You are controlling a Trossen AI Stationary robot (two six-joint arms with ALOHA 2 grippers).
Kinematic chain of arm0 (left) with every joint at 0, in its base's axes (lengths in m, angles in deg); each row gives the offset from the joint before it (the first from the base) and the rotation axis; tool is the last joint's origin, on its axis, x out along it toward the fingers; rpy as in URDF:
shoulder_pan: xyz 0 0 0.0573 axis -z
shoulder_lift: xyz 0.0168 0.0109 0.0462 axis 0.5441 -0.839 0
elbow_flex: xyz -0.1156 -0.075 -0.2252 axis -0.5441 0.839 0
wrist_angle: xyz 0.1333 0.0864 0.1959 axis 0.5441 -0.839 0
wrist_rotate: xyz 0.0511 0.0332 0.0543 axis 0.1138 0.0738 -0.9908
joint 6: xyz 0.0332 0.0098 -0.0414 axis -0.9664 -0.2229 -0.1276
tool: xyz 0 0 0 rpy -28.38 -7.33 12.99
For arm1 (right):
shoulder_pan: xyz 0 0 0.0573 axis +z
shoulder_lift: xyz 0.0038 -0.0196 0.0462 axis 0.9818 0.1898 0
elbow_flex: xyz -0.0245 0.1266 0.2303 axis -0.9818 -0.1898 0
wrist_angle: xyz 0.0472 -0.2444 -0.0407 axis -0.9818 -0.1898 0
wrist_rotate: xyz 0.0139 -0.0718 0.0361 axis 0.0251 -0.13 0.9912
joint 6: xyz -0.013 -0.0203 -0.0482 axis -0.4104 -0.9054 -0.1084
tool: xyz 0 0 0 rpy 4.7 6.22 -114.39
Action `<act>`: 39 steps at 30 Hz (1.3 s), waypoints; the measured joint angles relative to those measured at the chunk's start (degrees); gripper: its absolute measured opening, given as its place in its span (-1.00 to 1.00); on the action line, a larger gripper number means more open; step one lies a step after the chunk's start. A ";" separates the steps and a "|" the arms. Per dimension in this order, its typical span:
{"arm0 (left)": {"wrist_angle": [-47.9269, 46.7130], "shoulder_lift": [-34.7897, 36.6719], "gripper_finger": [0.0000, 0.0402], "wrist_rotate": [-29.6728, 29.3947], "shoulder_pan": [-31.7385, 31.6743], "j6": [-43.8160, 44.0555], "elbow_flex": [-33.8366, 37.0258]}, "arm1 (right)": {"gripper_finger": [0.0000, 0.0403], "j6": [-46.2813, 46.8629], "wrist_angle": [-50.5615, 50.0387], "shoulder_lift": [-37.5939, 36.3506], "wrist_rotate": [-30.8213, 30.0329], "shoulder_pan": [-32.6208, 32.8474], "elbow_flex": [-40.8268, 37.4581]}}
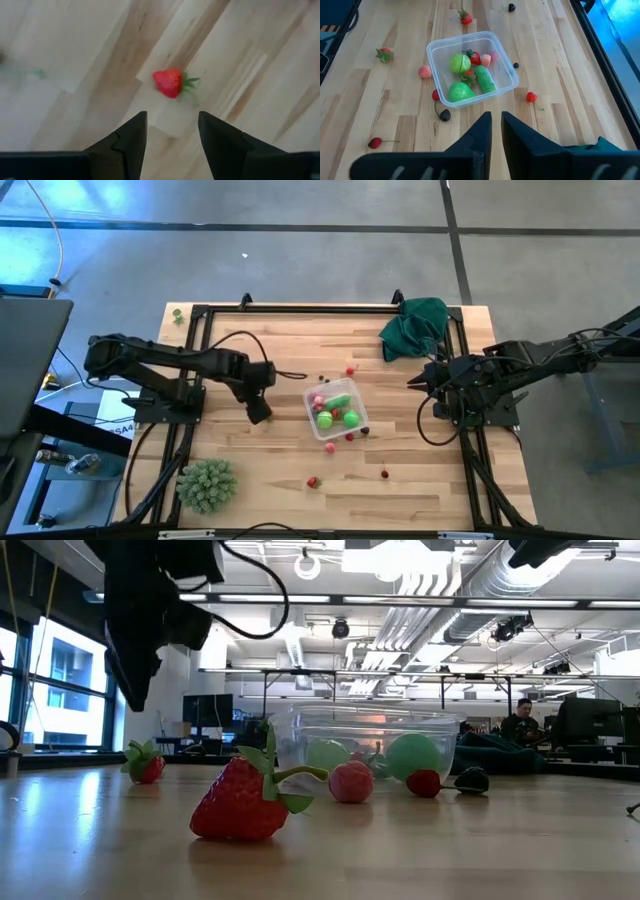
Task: Pick and placing Produce into tupperware
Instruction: Put the red strawberry into the transparent container
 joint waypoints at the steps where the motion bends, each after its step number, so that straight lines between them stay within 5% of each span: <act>1: 0.62 0.09 -0.18 0.13 0.18 1.73 -0.14 | -0.84 0.00 0.00 0.02 0.00 0.02 0.00; 11: 4.86 0.07 -0.18 1.97 0.12 7.32 -0.13 | -0.84 0.00 0.00 0.00 0.00 0.01 0.00; 20: 5.62 0.07 -0.18 -6.78 0.07 19.32 -0.13 | -0.84 0.00 0.02 0.02 0.00 0.00 0.00; 32: 7.79 0.03 -0.18 -3.89 0.07 22.54 -0.13 | -0.84 0.00 0.02 0.00 0.01 0.01 0.00; 36: 7.72 0.03 -0.18 -6.89 0.07 23.90 -0.14 | -0.84 0.00 0.02 0.02 0.00 0.00 0.00; 39: 5.56 0.03 -0.18 -4.17 0.07 30.46 -0.18 | -0.84 0.00 0.02 0.01 0.01 0.01 0.00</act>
